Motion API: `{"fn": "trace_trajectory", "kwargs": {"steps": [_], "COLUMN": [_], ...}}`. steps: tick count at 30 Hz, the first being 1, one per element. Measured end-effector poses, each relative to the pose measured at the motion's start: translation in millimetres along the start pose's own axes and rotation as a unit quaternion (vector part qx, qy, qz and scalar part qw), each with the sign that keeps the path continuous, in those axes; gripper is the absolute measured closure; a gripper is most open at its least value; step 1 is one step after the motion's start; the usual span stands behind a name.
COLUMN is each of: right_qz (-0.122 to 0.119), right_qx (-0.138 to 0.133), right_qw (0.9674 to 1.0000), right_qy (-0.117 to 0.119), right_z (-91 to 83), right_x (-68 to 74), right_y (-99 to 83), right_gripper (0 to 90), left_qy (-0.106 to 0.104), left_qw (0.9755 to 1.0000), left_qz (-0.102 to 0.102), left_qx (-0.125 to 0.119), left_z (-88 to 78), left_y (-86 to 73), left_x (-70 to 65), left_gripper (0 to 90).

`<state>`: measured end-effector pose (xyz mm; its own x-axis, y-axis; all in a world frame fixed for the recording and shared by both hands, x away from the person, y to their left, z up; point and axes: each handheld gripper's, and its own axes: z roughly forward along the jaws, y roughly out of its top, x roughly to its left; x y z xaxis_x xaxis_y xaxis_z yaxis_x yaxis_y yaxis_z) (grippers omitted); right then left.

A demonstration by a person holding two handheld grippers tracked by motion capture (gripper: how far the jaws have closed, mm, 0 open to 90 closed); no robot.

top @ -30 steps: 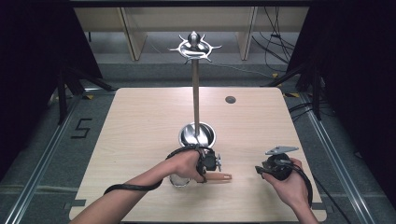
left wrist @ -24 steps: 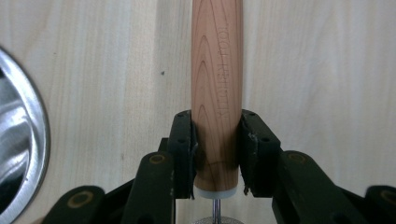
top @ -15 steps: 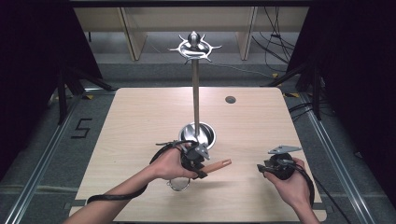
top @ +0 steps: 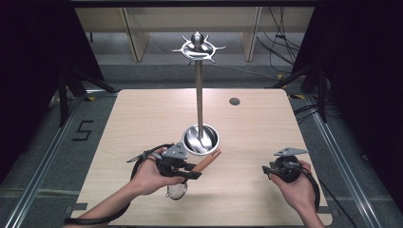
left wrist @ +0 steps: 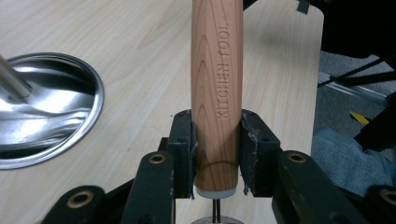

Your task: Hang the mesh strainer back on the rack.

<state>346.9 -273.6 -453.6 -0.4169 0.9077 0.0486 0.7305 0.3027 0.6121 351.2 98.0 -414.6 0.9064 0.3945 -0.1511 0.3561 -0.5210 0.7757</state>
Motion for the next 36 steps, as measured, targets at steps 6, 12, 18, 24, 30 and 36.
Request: {"fn": "trace_trajectory", "kwargs": {"steps": [6, 12, 18, 24, 30, 36], "right_qz": [-0.001, 0.001, 0.003, 0.003, 0.008, -0.011], "right_qx": [-0.009, -0.012, -0.011, -0.010, -0.012, -0.017], "right_qw": [1.0000, 0.9999, 0.9999, 0.9999, 0.9999, 0.9998], "right_qy": [-0.001, 0.000, -0.001, -0.001, 0.002, -0.008], "right_z": [1.3, 1.6, 1.3, 0.6, 0.9, 0.7], "right_x": [-0.7, 0.3, 0.3, -0.3, -0.1, -2.5], "right_y": [1.8, 2.8, 2.8, 2.5, 2.1, 1.4], "right_gripper": [63.6, 63.4, 63.2, 63.1, 63.1, 63.1], "left_qy": [0.019, 0.034, 0.048, 0.079, 0.101, 0.126], "left_qw": [0.9996, 0.9979, 0.9938, 0.9902, 0.9841, 0.9790], "left_qz": [-0.012, -0.022, -0.048, -0.053, -0.075, -0.072], "left_qx": [-0.017, -0.051, -0.088, -0.102, -0.125, -0.143], "left_z": [-12.1, -20.8, -28.1, -34.9, -40.7, -46.7], "left_y": [-7.1, -8.0, -5.9, -3.6, -1.0, 2.6], "left_x": [1.2, 2.6, 1.1, 2.1, 4.2, 6.4], "left_gripper": [67.8, 67.8, 67.8, 67.8, 67.9, 67.9]}}
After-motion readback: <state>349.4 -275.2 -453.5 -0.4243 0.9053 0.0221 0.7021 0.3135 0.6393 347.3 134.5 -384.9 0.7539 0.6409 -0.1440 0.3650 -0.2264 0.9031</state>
